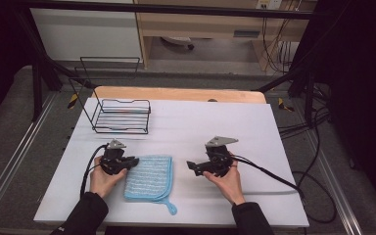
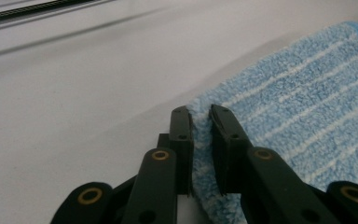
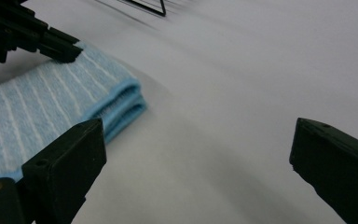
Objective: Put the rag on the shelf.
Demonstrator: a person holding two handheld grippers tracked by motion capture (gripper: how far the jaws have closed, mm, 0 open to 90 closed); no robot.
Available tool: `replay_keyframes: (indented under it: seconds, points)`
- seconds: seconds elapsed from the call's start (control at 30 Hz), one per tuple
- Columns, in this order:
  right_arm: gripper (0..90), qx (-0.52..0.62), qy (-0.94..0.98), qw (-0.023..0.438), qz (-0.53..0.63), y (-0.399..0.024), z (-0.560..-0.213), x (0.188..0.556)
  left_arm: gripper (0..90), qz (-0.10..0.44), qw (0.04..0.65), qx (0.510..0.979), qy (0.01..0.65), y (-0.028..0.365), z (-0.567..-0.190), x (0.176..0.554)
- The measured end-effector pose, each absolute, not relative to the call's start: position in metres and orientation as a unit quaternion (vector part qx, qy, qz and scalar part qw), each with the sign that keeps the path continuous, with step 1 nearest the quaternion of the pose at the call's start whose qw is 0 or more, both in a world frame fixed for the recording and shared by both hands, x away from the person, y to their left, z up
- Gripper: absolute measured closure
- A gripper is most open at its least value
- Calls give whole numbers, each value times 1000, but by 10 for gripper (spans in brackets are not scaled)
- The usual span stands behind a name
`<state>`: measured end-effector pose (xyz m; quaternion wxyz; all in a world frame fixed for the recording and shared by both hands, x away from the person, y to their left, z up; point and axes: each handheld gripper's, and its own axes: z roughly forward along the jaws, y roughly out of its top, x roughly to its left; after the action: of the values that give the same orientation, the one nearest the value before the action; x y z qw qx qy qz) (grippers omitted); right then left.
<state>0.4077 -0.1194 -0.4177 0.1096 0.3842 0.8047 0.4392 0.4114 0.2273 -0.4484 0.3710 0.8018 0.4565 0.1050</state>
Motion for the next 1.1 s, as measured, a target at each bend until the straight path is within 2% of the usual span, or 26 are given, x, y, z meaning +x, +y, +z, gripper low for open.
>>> replay_keyframes:
  seconds: [0.1,0.33,0.5,0.6,0.7,0.73,0.77,0.8,0.87,0.93,1.1]
  points:
    - [62,380,808,101,439,-94,-418,415,788,106,370,803,455,227,-448,411]
    - [118,375,820,91,422,-66,-426,424,786,106,370,804,453,227,-448,412]
    - [210,370,825,85,418,-51,-432,428,784,107,370,804,452,227,-448,412]
    - [325,374,825,80,415,-42,-438,428,782,108,370,806,450,227,-448,412]
    - [375,375,829,73,409,-38,-441,429,782,109,369,806,449,227,-448,412]
    - [431,375,832,69,402,-36,-444,428,781,109,369,807,449,227,-448,411]
    - [431,375,832,69,402,-36,-444,428,781,110,369,807,448,227,-448,411]
    - [472,377,834,63,398,-35,-446,428,781,110,369,807,447,227,-448,411]
    - [490,379,834,61,395,-35,-447,428,781,110,369,808,446,227,-448,411]
    - [543,381,836,52,392,-34,-449,427,780,110,369,808,446,228,-449,412]
    - [587,394,831,43,391,-33,-450,425,776,111,369,809,444,228,-449,411]
